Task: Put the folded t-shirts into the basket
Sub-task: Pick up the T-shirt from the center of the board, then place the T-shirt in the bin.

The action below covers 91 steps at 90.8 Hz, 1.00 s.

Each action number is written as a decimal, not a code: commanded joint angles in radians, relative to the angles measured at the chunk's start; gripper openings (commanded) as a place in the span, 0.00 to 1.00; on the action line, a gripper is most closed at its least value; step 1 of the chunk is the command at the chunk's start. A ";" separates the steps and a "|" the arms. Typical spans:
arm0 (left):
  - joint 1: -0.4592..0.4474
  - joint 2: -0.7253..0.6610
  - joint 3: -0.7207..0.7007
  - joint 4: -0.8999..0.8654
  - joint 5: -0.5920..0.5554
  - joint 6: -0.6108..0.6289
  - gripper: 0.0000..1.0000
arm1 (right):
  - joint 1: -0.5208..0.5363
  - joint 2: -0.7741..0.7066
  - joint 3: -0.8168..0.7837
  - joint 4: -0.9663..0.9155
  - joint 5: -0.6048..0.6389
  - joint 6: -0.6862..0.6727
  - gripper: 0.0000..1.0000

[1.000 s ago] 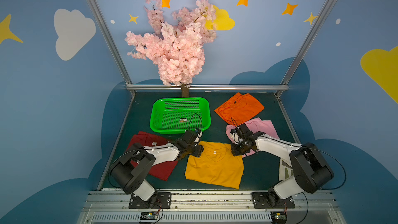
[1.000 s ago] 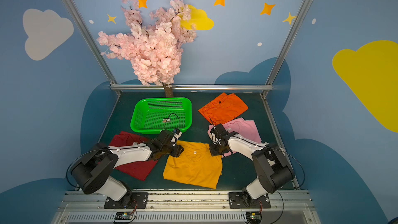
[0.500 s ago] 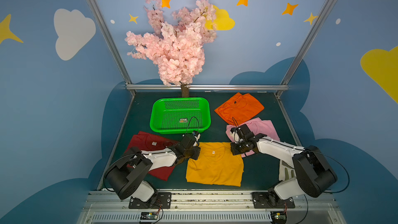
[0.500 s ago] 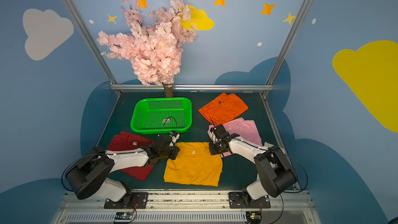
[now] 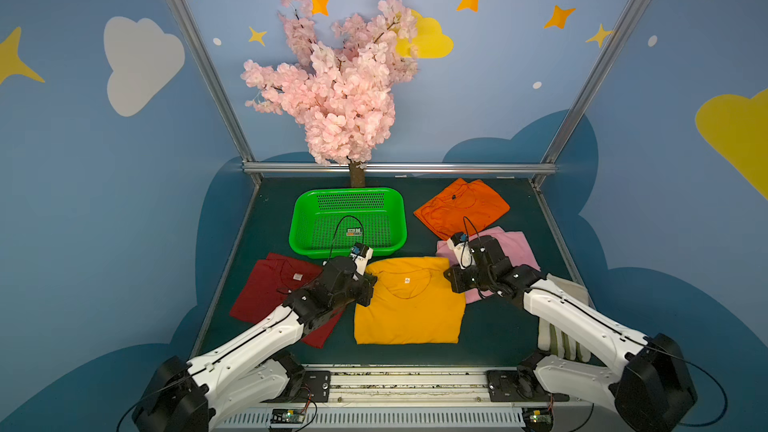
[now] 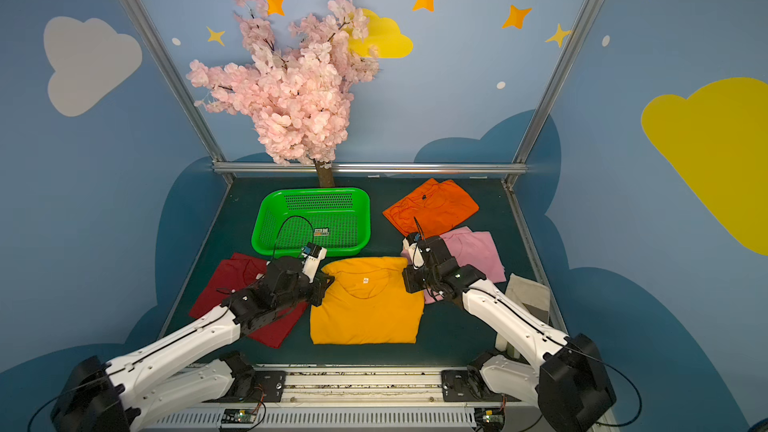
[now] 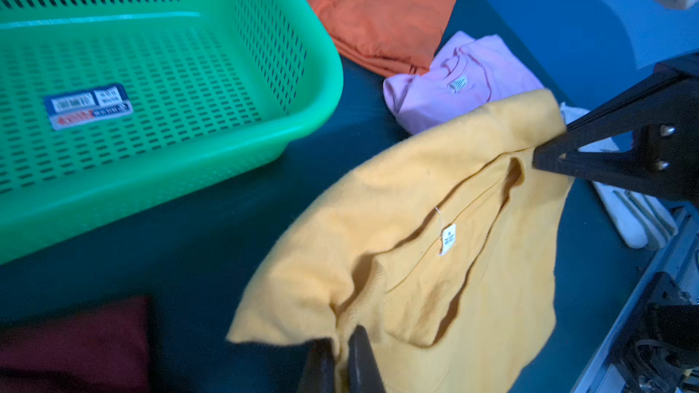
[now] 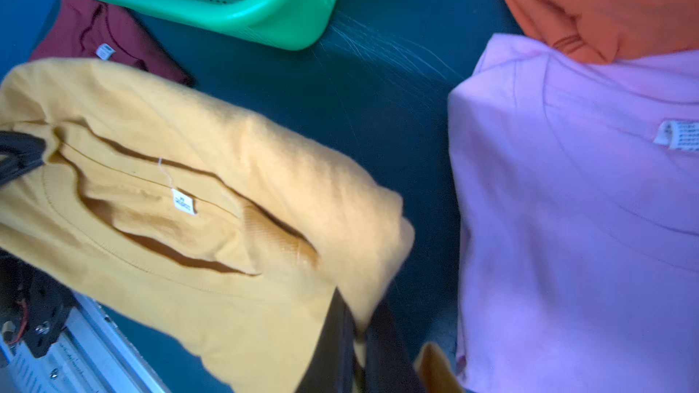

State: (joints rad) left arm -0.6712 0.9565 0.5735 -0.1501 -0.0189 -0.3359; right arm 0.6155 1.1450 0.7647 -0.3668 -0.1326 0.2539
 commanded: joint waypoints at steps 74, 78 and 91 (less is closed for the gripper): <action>0.562 0.237 0.524 -0.047 0.014 0.207 0.03 | 0.133 0.475 0.780 0.132 0.068 -0.036 0.00; 0.585 0.256 0.542 -0.041 0.036 0.200 0.03 | 0.137 0.507 0.815 0.129 0.069 -0.042 0.00; 0.621 0.341 0.596 -0.051 0.061 0.207 0.02 | 0.136 0.612 0.906 0.129 0.067 -0.052 0.00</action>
State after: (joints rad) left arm -0.0734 1.2598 1.1152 -0.2394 0.0051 -0.1406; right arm 0.7528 1.7084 1.5959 -0.2649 -0.0853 0.2234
